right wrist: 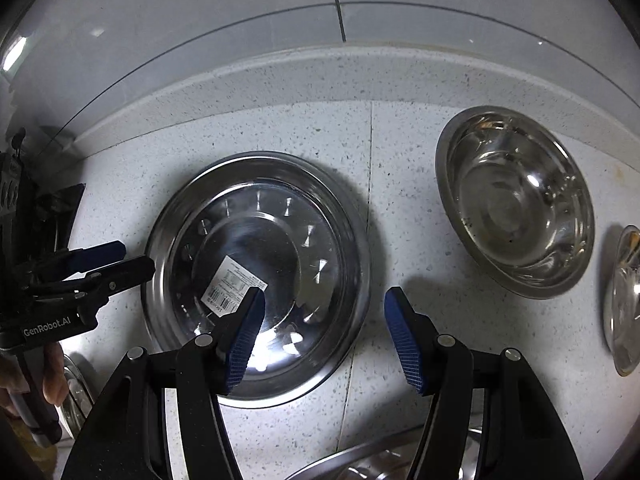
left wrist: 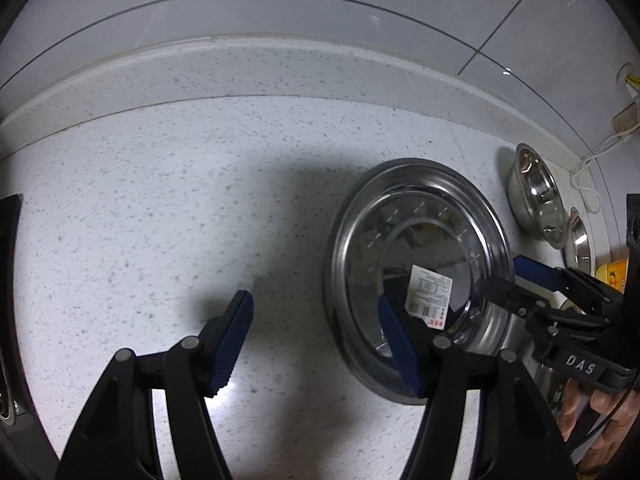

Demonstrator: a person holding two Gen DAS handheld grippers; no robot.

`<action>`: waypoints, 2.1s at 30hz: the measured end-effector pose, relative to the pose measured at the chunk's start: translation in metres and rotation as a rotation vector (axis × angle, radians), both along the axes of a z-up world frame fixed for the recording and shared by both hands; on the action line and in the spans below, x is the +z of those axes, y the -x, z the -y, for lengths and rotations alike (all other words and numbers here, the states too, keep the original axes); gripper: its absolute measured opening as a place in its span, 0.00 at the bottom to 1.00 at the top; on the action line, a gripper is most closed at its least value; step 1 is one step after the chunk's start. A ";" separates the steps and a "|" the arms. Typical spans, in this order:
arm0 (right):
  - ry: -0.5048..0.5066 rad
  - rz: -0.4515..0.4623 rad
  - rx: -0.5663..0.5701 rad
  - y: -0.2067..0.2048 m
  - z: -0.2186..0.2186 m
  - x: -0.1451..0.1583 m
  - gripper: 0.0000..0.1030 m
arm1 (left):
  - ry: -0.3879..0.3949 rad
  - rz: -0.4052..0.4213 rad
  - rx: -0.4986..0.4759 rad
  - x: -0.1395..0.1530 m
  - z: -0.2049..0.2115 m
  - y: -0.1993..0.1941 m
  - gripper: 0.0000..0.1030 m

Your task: Organize plates and bowls

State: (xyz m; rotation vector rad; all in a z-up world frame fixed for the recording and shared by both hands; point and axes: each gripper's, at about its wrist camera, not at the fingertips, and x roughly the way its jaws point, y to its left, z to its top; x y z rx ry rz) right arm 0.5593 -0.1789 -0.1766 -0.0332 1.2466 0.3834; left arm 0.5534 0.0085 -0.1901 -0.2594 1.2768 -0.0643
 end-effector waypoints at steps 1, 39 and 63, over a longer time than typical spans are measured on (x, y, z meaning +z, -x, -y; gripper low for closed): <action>-0.003 -0.004 0.003 -0.001 0.000 -0.002 0.56 | 0.005 -0.002 -0.005 -0.001 0.002 -0.001 0.62; 0.034 0.070 0.042 0.016 -0.010 0.008 0.11 | -0.015 0.009 0.028 0.015 -0.036 0.035 0.11; -0.001 0.225 0.049 0.248 -0.108 0.114 0.11 | -0.036 0.189 -0.033 0.127 -0.140 0.292 0.11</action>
